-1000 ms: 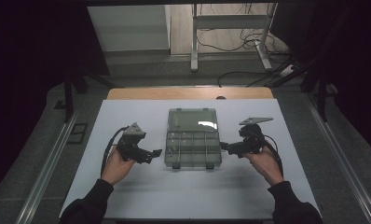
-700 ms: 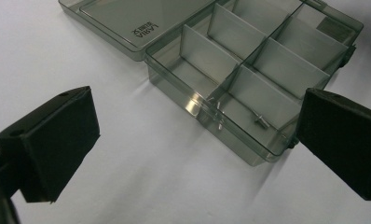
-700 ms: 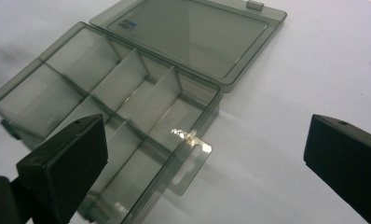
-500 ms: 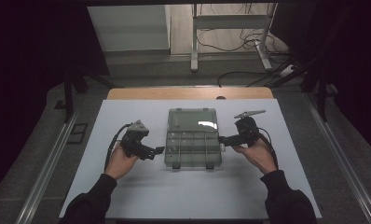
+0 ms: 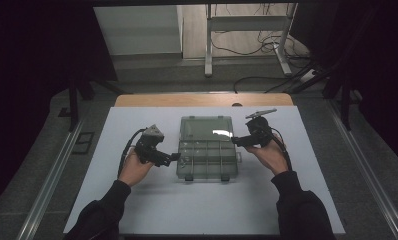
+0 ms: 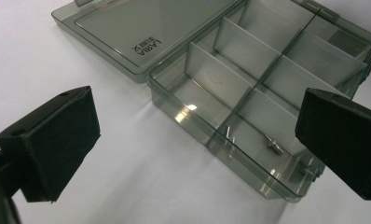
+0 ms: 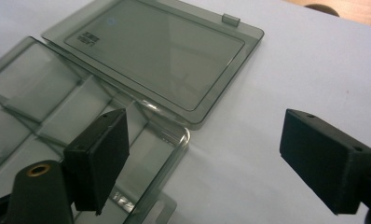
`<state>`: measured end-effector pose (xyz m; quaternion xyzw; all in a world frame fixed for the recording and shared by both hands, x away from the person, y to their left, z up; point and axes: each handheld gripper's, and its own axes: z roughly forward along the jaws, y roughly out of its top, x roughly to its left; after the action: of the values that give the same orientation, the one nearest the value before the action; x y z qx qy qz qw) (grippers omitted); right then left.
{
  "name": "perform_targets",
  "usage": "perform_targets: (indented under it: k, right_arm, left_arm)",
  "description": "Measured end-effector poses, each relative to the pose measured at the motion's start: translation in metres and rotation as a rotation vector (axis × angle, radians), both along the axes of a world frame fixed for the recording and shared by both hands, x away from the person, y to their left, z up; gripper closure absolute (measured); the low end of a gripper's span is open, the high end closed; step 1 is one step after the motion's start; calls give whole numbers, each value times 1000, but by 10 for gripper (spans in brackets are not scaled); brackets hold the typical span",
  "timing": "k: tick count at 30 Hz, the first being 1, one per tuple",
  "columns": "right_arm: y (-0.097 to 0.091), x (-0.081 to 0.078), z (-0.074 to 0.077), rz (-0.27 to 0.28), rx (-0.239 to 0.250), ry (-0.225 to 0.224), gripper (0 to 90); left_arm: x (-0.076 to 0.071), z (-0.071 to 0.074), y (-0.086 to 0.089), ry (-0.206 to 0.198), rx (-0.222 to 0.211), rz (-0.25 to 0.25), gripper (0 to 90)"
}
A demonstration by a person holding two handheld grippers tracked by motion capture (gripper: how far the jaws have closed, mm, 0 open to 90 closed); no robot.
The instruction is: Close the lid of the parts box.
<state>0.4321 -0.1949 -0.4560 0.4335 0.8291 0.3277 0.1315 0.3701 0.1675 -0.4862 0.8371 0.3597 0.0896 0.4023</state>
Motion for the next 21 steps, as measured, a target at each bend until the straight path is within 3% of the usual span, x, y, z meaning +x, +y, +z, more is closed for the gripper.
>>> perform_targets:
  k: [10, 21]
  right_arm:
    - [8, 25, -9, -21, -15, 65, 252]
    - [14, 47, -19, -24, -21, 100, 504]
  left_arm:
    - [12, -3, -5, 2, 3, -5, 4]
    - [22, -12, -11, 6, 26, -16, 4]
